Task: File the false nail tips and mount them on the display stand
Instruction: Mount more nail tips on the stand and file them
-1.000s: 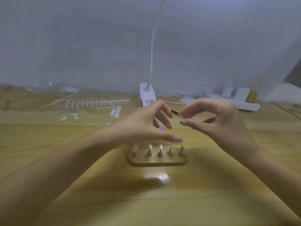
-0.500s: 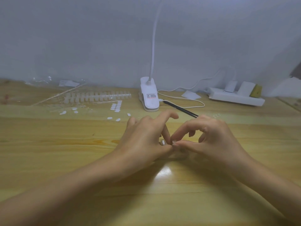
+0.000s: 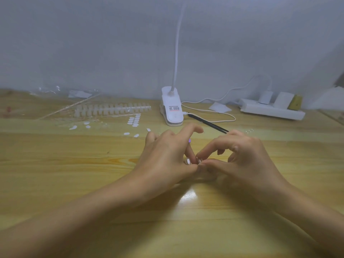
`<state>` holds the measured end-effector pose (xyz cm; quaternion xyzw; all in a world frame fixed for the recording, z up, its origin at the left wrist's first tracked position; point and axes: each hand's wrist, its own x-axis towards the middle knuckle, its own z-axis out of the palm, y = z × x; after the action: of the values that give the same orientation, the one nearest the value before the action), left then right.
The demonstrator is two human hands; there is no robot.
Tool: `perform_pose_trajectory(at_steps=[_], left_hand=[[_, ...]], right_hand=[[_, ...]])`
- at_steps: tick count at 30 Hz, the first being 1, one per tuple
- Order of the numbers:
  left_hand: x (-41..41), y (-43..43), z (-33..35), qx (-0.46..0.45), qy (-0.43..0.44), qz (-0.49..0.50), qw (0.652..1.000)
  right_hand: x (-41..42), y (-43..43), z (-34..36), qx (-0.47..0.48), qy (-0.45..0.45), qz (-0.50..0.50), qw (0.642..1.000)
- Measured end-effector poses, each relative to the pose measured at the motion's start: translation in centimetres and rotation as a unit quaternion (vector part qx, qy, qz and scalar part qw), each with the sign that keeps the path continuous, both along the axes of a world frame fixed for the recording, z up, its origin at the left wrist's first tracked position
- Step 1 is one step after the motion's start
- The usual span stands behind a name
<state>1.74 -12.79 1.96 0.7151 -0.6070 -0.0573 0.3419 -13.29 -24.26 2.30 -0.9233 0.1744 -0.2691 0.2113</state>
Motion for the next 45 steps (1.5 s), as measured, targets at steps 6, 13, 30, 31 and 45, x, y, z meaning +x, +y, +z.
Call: perform_pose_trajectory(at_steps=[6,13,30,31,45], left_hand=[[0.04,0.06,-0.3,-0.019,-0.017,0.017,1.0],[0.0,0.11,-0.44,-0.033,-0.03,0.019,0.999],[0.02,0.16,-0.55,-0.036,-0.041,0.013,0.998],[0.02,0.13,-0.54,-0.034,-0.04,0.012,0.999],[0.0,0.07,-0.44,-0.03,-0.046,0.01,0.998]], right_hand=[[-0.05,0.01,-0.41,0.009,-0.01,-0.006,1.0],[-0.03,0.14,-0.48,0.028,-0.019,-0.003,0.999],[-0.02,0.26,-0.28,0.052,-0.022,-0.006,0.998],[-0.02,0.31,-0.28,0.052,-0.026,-0.008,0.998],[-0.06,0.83,0.04,0.075,-0.038,-0.009,0.996]])
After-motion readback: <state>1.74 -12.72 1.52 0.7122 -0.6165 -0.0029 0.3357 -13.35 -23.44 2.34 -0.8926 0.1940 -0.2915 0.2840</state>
